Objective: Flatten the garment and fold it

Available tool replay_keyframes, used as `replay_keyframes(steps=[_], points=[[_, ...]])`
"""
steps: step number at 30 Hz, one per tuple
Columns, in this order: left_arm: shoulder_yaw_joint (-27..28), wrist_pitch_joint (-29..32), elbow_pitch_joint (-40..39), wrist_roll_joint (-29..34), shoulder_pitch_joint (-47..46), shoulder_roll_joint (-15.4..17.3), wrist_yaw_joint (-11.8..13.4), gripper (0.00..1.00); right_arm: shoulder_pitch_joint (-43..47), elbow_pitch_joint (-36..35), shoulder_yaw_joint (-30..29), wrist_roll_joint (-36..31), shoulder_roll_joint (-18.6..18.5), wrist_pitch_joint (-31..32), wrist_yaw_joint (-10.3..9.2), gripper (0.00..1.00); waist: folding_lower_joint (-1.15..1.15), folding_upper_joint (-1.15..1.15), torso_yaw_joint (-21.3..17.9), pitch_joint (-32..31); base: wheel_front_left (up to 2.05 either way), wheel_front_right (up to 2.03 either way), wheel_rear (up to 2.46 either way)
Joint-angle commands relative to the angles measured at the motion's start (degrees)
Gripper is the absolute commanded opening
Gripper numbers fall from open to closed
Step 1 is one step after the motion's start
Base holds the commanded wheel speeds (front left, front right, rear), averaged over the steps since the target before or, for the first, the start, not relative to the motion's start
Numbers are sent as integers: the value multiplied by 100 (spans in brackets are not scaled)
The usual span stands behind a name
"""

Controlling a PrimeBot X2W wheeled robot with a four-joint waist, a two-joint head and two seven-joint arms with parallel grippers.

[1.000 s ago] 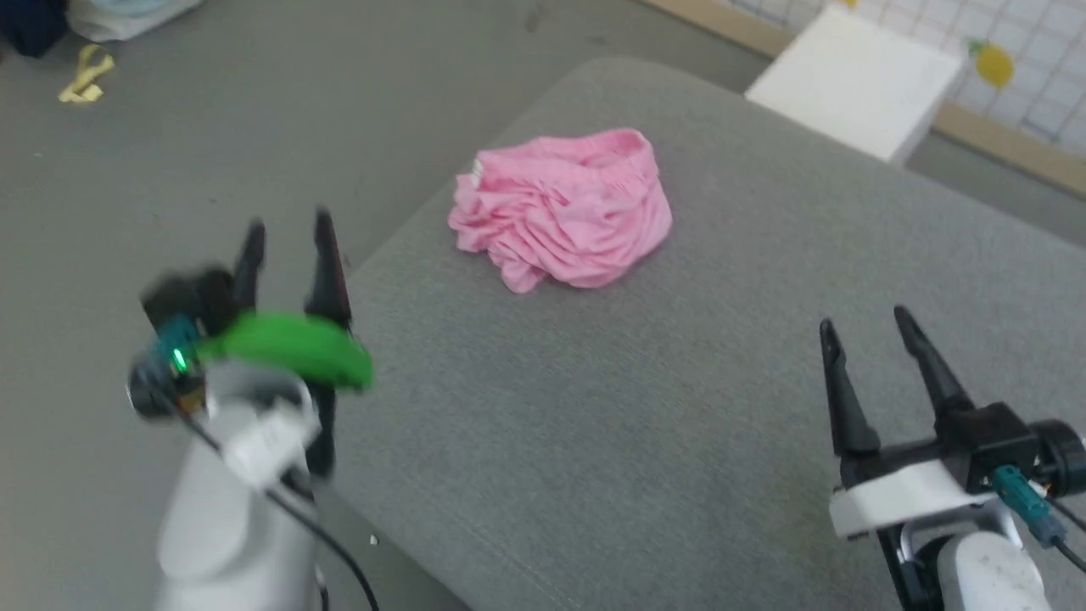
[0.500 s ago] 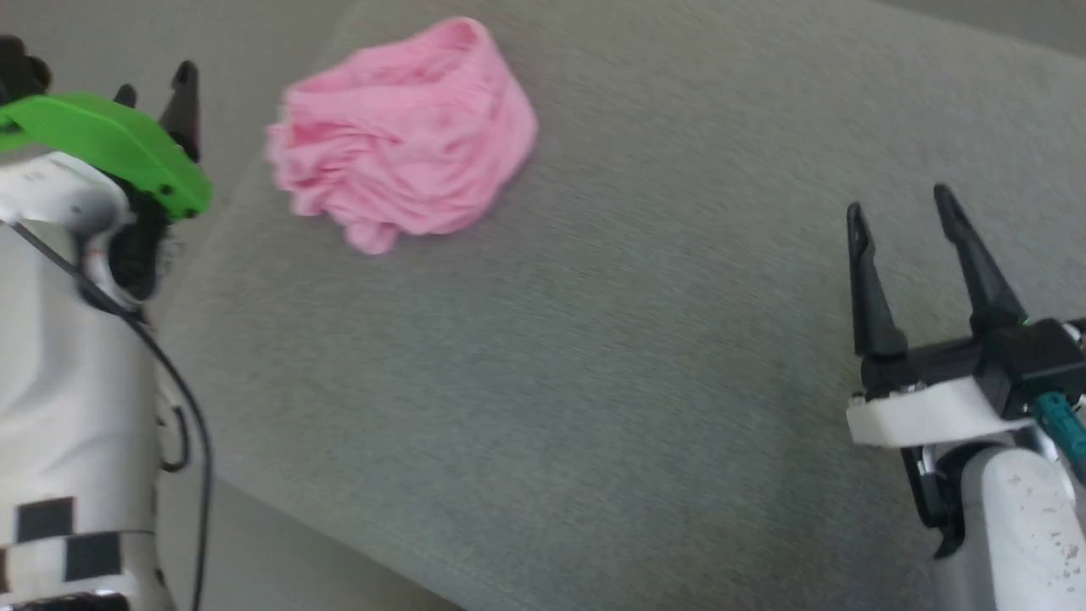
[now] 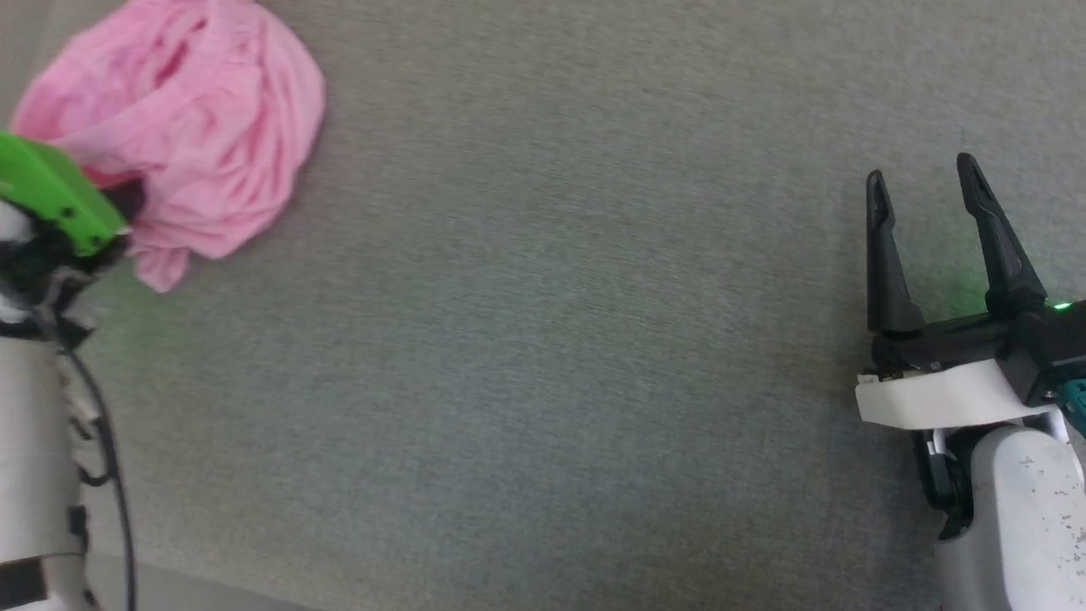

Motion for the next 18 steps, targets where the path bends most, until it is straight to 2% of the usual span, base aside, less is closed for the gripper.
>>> replay_keyframes(steps=[1, 4, 5, 6, 7, 9, 11, 14, 18], points=[[-62, 232, 45, -90, 259, -92, 97, 100, -101, 28, -2, 28, -1, -47, -9, 100, 0, -1, -382, 363, 0, 0, 0], [-113, 596, -133, -130, 516, -155, 264, 100, -119, 63, -10, 48, -1, -60, -9, 100, 0, -1, -395, 307, 0, 0, 0], [-136, 691, -205, -140, 581, -169, 292, 86, -122, 70, -15, 53, -1, -63, -9, 100, 0, -1, -392, 283, 0, 0, 0], [-167, 786, -302, -145, 653, -176, 309, 31, -123, 83, -26, 55, -1, -66, -9, 100, 0, -1, -385, 244, 0, 0, 0], [-192, 823, -392, -135, 703, -166, 303, 0, -124, 99, -37, 58, -1, -68, -9, 100, 0, -1, -379, 207, 0, 0, 0], [-225, 688, -615, -54, 782, -74, 202, 0, -122, 129, -42, 64, -1, -73, -9, 100, 0, -1, -369, 104, 0, 0, 0], [-242, 176, -821, 176, 806, 103, 34, 0, -110, 163, -45, 81, -1, -76, -9, 100, 0, -1, -363, -30, 0, 0, 0], [-284, -966, -991, 641, 764, 373, -249, 0, -63, 249, -63, 136, -1, -80, -9, 100, 0, -1, -358, -331, 0, 0, 0], [-321, -2444, -955, 1079, 616, 549, -529, 0, 101, 330, -98, 251, -1, -82, -9, 100, 0, -1, -355, -892, 0, 0, 0]])
